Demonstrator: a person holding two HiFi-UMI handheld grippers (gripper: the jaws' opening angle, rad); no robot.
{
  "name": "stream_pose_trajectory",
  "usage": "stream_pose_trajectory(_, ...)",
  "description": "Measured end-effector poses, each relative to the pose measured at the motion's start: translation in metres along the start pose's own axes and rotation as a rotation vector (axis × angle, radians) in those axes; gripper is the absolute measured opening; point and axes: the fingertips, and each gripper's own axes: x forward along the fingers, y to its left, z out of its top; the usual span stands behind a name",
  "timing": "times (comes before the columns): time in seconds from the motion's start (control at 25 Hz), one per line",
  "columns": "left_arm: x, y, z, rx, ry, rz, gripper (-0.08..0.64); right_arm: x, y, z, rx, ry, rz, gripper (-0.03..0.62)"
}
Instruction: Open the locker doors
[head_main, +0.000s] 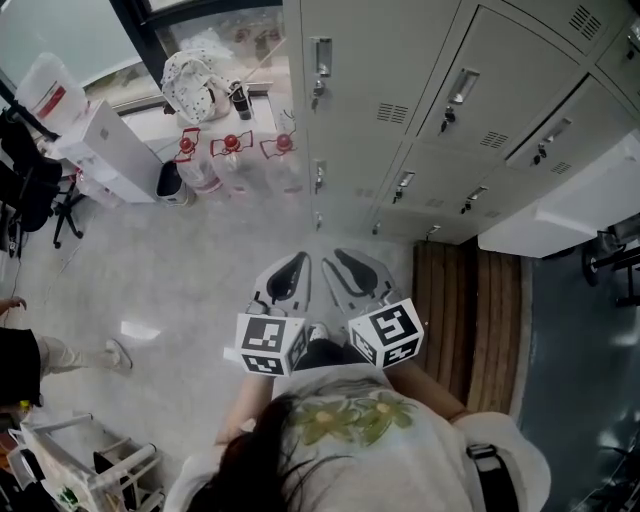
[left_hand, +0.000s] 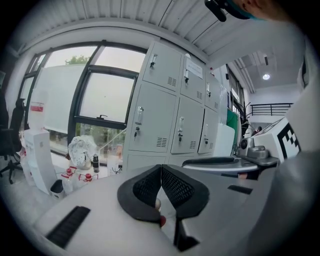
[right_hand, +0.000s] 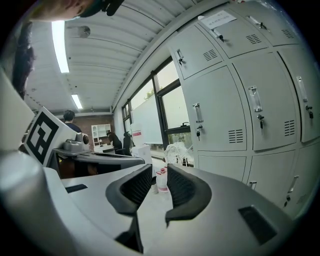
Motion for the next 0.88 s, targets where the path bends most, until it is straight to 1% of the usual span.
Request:
stream_pose_trajectory(0.08,0.006,0.011,0.000,-0.001,0.000,-0.005,0.031,0.011,-0.004,-0.002,0.006,0.007,-0.015,0.086)
stream_pose_trajectory(0.32,0.027,0.036,-0.002,-0.043,0.006,-0.013,0.031,0.040,-0.023,-0.011,0.012,0.048,-0.045,0.089)
stream_pose_trajectory(0.52,0.052,0.054,-0.004,-0.066,0.032,-0.012,0.031,0.072,-0.050,-0.016,0.020,0.076,-0.065,0.092)
stream_pose_trajectory(0.76,0.084,0.072,-0.003,-0.075,0.069,-0.021,0.031,0.111,-0.087,-0.027,0.053,0.104,-0.087,0.094)
stream_pose_trajectory(0.88,0.102,0.083,-0.001,-0.072,0.082,-0.014,0.031,0.133,-0.106,-0.031,0.062,0.117,-0.091,0.094)
